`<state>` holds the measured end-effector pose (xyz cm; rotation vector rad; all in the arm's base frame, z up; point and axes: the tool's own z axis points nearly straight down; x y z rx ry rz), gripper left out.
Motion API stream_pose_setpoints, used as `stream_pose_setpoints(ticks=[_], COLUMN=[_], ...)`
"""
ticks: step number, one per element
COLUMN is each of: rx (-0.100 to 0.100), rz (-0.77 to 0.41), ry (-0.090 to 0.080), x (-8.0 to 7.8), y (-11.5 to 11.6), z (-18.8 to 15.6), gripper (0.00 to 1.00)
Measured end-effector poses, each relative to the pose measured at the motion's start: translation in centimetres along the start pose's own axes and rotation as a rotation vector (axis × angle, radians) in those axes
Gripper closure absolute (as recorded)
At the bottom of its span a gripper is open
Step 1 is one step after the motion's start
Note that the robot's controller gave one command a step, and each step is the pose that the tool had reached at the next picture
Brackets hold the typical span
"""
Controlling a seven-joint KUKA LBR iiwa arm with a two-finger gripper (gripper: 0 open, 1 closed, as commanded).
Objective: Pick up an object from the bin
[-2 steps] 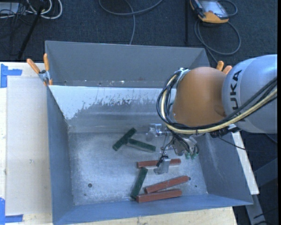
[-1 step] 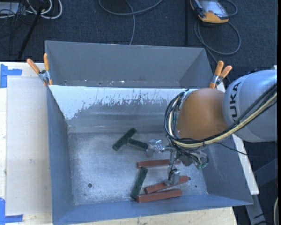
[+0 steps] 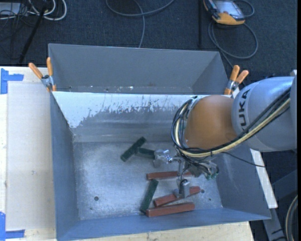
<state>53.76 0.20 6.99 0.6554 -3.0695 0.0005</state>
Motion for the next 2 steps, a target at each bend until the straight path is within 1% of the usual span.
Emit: stream_pose_setpoints(ticks=[1,2], rx=[-0.001,0.001], rz=[0.024,0.006], ry=[-0.001,-0.004], x=[0.09,-0.04], y=[-0.22,-0.09], z=[-0.03,-0.06], gripper=[0.00,1.00])
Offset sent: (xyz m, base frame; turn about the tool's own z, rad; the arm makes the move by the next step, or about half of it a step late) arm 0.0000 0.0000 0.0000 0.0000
